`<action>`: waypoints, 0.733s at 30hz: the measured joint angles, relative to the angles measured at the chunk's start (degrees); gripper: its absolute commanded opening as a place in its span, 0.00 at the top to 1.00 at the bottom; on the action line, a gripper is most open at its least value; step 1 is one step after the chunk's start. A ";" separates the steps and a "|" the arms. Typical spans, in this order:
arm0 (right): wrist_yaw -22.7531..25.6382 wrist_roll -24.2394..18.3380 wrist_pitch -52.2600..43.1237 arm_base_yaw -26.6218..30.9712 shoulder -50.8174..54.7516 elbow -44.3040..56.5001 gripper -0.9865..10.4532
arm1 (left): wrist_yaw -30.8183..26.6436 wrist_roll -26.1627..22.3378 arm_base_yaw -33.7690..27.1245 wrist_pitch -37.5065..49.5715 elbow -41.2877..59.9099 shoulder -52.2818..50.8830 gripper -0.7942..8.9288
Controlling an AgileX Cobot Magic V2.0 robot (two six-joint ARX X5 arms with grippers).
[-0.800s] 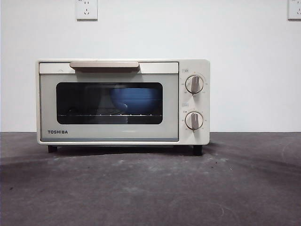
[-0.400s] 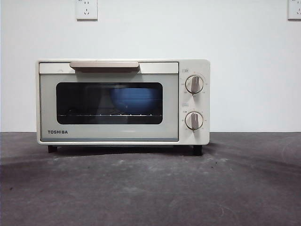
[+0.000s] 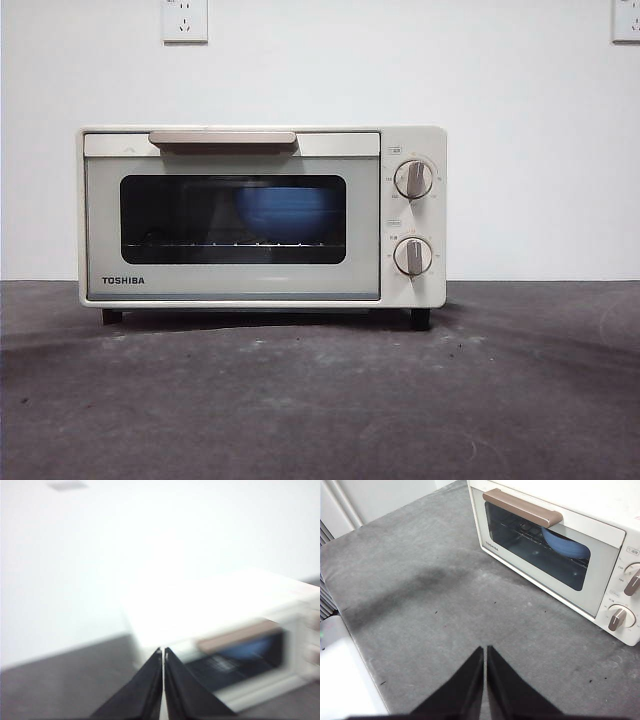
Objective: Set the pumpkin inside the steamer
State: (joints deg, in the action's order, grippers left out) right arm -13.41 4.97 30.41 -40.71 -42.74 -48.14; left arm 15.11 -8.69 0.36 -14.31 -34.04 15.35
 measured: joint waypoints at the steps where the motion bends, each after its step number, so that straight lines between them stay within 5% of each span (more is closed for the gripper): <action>1: 0.00 0.00 0.00 0.00 0.00 0.00 0.91 | -1.33 -0.13 -0.68 2.64 2.32 -1.33 0.90; 8: 0.00 0.00 -0.02 0.00 0.00 0.00 0.91 | -6.14 -0.68 -3.26 7.45 15.58 -9.03 0.90; 22: 0.00 0.00 -0.02 0.00 0.00 0.00 0.91 | -6.34 -0.83 -3.30 6.25 31.23 -15.02 0.90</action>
State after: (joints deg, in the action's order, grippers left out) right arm -13.41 4.97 30.39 -40.71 -42.74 -48.14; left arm 8.78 -9.52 -2.94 -8.05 -2.81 0.34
